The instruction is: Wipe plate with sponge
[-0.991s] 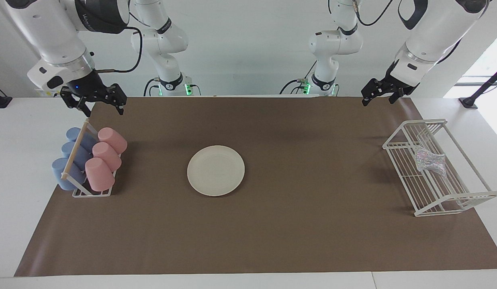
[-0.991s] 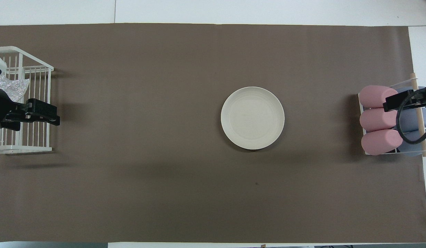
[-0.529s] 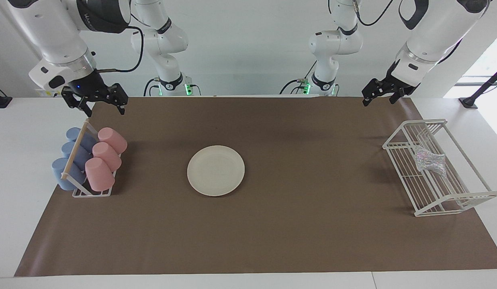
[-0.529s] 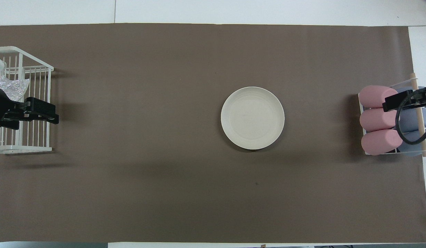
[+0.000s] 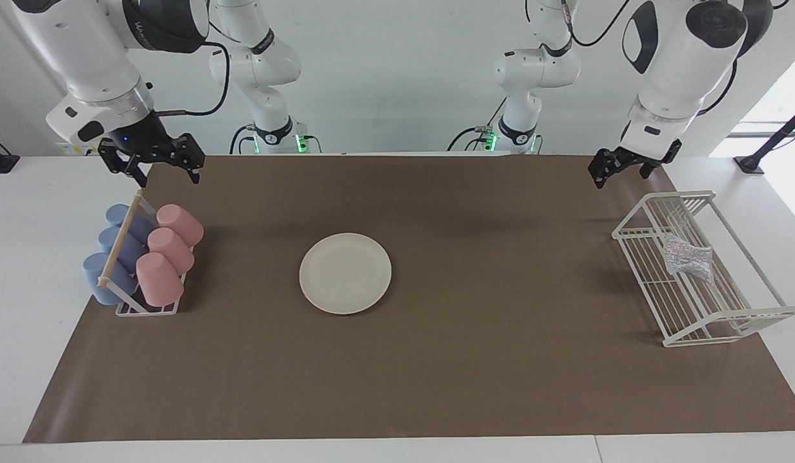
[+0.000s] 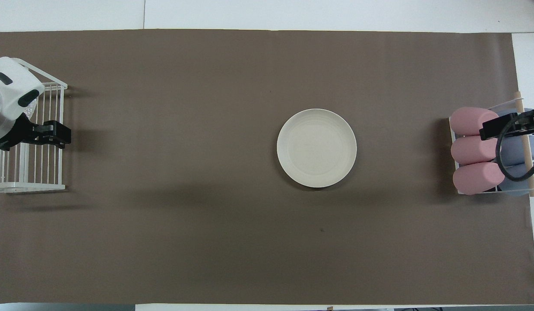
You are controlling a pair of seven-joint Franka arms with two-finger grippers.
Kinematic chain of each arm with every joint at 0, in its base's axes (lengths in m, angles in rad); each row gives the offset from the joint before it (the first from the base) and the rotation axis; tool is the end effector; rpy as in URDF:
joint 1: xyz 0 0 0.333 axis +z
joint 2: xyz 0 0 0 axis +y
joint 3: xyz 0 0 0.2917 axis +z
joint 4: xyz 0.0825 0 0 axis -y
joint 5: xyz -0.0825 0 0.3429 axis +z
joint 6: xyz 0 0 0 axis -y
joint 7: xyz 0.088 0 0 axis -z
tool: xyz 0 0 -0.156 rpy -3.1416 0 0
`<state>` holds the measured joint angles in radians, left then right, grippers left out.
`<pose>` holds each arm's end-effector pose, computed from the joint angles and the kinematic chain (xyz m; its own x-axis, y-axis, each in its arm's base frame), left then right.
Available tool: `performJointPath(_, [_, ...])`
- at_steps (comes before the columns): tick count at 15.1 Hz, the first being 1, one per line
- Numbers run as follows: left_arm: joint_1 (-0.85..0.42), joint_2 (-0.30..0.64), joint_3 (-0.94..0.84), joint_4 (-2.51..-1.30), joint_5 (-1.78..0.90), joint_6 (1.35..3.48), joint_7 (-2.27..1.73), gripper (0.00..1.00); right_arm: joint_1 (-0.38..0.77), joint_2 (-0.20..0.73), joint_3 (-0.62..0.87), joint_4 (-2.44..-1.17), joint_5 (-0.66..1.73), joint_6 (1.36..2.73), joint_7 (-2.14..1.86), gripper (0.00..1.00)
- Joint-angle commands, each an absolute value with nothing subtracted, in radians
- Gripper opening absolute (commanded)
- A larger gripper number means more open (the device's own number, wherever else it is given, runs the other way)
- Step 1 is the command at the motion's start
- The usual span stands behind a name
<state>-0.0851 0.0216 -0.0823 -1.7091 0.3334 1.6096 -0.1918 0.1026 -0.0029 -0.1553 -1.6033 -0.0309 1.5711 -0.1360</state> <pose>0.5115 -0.0355 0.4924 0.9982 0.0013 -0.0593 -0.0189 -0.9406 -0.3389 0.5093 -0.0318 0.5388 0.9960 0.0832 -0.0332 0.0841 -0.9961 0.0262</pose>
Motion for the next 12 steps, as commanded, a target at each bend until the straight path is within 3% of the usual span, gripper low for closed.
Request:
performJointPath(1, [-0.133,0.133,-0.075,-1.706,0.553,1.676,-0.210,1.00,0.103,-0.014,-0.153,-1.606,-0.034,1.566,-0.124,1.00])
performJointPath(3, [-0.129,0.182,-0.075,-1.710,0.679,1.732,-0.210,1.00,0.101,-0.014,-0.153,-1.608,-0.034,1.568,-0.114,1.00])
performJointPath(6, [-0.091,0.192,-0.074,-1.814,0.855,1.857,-0.210,1.00,0.103,-0.015,-0.152,-1.608,-0.032,1.560,0.016,1.00])
performJointPath(12, [-0.061,0.271,-0.072,-1.801,1.035,1.913,-0.212,1.00,0.135,-0.017,-0.152,-1.608,0.021,1.555,0.341,1.00])
